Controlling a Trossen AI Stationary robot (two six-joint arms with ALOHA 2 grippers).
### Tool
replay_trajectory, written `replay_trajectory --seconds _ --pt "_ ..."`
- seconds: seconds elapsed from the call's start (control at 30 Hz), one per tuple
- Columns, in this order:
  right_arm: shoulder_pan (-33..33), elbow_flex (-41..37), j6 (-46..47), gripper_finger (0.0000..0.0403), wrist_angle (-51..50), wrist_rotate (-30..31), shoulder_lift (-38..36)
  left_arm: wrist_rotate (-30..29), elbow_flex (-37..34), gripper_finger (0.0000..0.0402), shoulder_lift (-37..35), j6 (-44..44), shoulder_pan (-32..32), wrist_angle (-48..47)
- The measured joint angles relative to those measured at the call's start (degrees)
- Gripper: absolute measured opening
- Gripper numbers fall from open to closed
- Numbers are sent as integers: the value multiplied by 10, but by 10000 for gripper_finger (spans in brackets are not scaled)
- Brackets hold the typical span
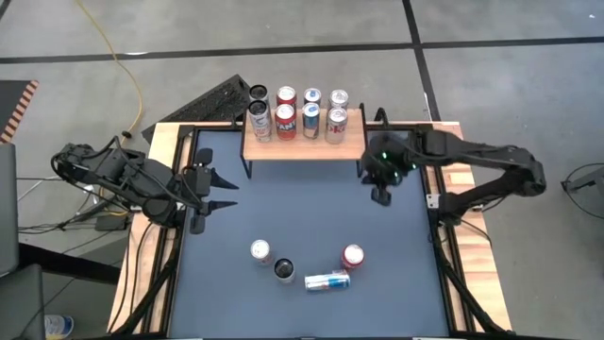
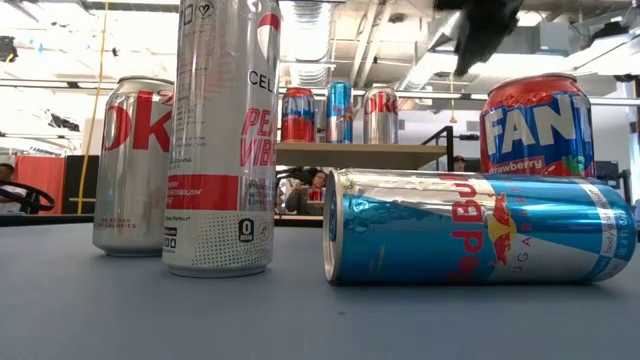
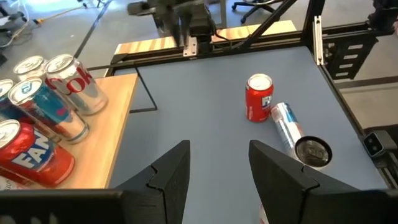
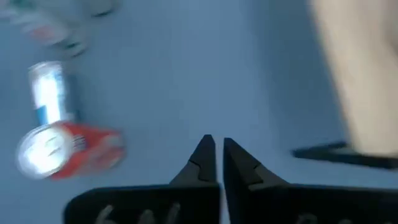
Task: Place canned beverage on shelf
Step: Put the black soda can on the shelf
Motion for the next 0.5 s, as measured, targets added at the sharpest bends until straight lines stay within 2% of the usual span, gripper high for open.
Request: replay_trajectory --seconds 0.1,0.33,0.43,0.5 --pt "58 25 25 82 2 9 11 9 0 156 5 0 0 0" --pt "168 89 74 254 1 70 60 73 0 156 30 -1 0 0" --pt "203 127 83 295 -11 83 91 95 0 156 41 3 0 0" --pt "224 157 87 306 -20 91 113 119 0 156 48 4 -1 -3"
